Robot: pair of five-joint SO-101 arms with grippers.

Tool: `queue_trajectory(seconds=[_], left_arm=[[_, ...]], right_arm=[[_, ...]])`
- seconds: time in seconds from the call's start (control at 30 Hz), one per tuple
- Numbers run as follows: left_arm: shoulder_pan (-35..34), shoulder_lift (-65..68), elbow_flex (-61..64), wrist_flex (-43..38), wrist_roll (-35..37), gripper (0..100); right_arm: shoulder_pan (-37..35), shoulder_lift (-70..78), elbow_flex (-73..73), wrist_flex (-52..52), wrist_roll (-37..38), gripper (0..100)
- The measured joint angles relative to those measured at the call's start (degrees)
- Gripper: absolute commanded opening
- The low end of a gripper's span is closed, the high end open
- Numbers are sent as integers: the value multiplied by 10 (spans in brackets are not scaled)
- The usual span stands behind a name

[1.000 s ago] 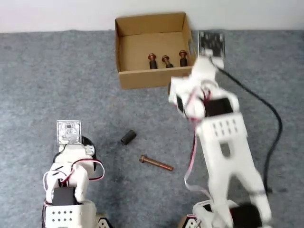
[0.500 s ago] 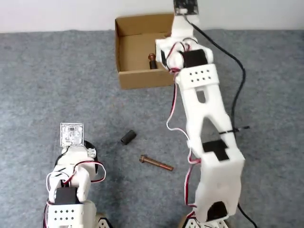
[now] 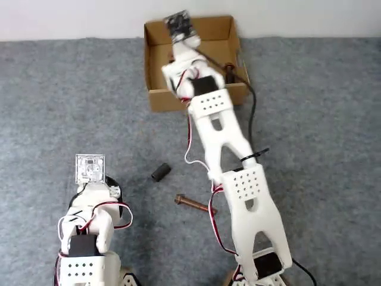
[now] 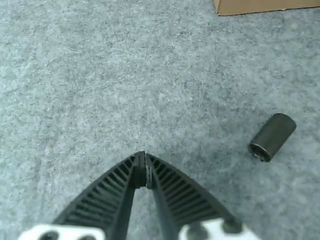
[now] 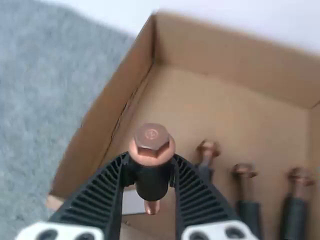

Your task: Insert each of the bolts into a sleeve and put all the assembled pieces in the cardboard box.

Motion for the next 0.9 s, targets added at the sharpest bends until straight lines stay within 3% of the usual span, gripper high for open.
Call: queue_trajectory(seconds=[0.17,0.37,0.7,0.9], left_arm=[[0,0,0,0,0,5],[0,0,0,0,0,5],[-23,0,0,0,-2,5],[-118,0,0,-14,91,5]], right_arm=[[0,45,-15,1,1,23],[-2,50,-23,13,1,163],[-12,52,-84,61,1,32],[-21,52,-190,186,1,9]])
